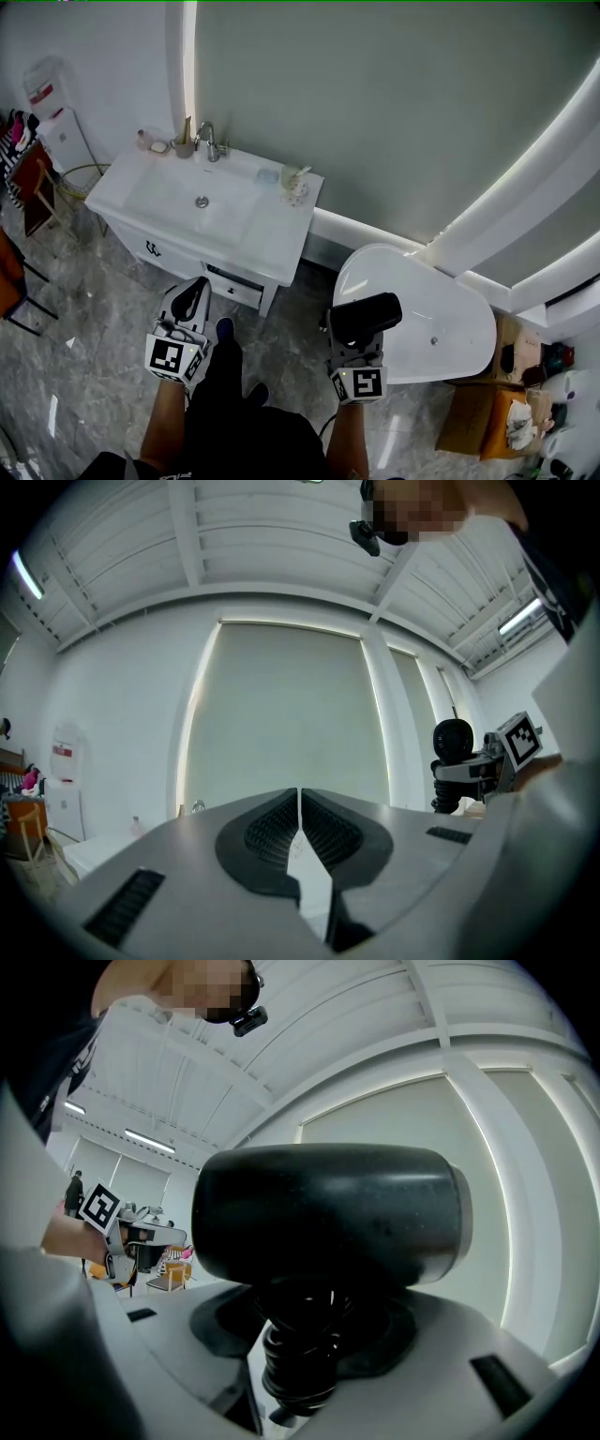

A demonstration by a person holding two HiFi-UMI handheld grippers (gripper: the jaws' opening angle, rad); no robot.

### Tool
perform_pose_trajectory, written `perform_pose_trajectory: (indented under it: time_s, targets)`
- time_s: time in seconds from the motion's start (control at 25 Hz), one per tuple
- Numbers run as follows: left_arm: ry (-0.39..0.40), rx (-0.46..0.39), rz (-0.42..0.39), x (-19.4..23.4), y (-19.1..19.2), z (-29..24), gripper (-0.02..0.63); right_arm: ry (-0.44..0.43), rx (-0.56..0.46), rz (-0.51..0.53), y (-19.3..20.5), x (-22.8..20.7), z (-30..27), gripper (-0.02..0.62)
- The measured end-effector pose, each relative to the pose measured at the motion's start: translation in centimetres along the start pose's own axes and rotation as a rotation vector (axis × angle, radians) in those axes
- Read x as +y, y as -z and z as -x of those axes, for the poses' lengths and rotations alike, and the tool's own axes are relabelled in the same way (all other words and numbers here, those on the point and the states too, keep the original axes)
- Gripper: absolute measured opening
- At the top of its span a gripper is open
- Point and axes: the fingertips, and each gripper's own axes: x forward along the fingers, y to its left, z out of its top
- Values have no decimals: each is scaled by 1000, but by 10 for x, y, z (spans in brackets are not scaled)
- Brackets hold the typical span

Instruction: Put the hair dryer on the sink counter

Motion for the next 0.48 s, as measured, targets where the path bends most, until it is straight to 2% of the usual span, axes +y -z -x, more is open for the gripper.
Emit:
perform_pose_trajectory:
  time_s: [0.2, 0.48]
  targets:
    - [12, -15, 8, 18, 5, -33, 34, 8, 20, 21, 8, -5, -32, 219]
    - [40, -11, 11, 55, 21, -102, 34, 44, 33, 27, 20, -23, -106, 219]
